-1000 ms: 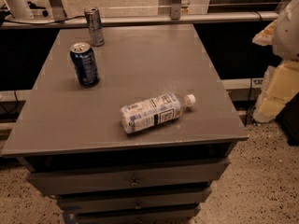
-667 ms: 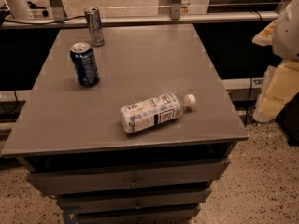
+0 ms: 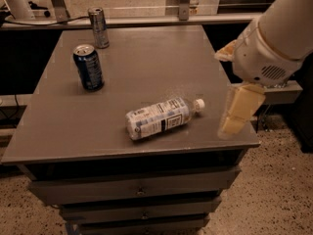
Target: Knock blue plastic bottle over
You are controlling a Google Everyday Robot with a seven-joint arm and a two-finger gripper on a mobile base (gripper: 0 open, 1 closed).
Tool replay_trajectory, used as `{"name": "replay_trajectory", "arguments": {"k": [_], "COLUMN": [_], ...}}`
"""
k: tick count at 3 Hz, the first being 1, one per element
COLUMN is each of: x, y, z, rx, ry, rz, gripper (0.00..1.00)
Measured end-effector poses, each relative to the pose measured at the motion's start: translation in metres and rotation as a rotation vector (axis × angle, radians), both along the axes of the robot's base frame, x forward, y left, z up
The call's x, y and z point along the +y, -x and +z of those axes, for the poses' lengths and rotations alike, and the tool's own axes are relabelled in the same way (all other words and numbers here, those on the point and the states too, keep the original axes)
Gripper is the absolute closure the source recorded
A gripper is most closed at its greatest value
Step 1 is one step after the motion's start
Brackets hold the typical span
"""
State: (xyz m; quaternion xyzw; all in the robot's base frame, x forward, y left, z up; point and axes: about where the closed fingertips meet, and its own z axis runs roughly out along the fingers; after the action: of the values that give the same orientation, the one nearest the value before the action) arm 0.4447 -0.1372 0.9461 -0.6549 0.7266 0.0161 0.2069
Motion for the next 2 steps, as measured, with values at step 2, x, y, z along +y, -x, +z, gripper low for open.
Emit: {"name": "replay_trajectory", "arguments": {"k": [2], "x": [0.075], "y": [-0.006], "z": [-0.056], "rx": [0.055], "ry": [-0.058], "rz": [0.112], "gripper": [0.0]}}
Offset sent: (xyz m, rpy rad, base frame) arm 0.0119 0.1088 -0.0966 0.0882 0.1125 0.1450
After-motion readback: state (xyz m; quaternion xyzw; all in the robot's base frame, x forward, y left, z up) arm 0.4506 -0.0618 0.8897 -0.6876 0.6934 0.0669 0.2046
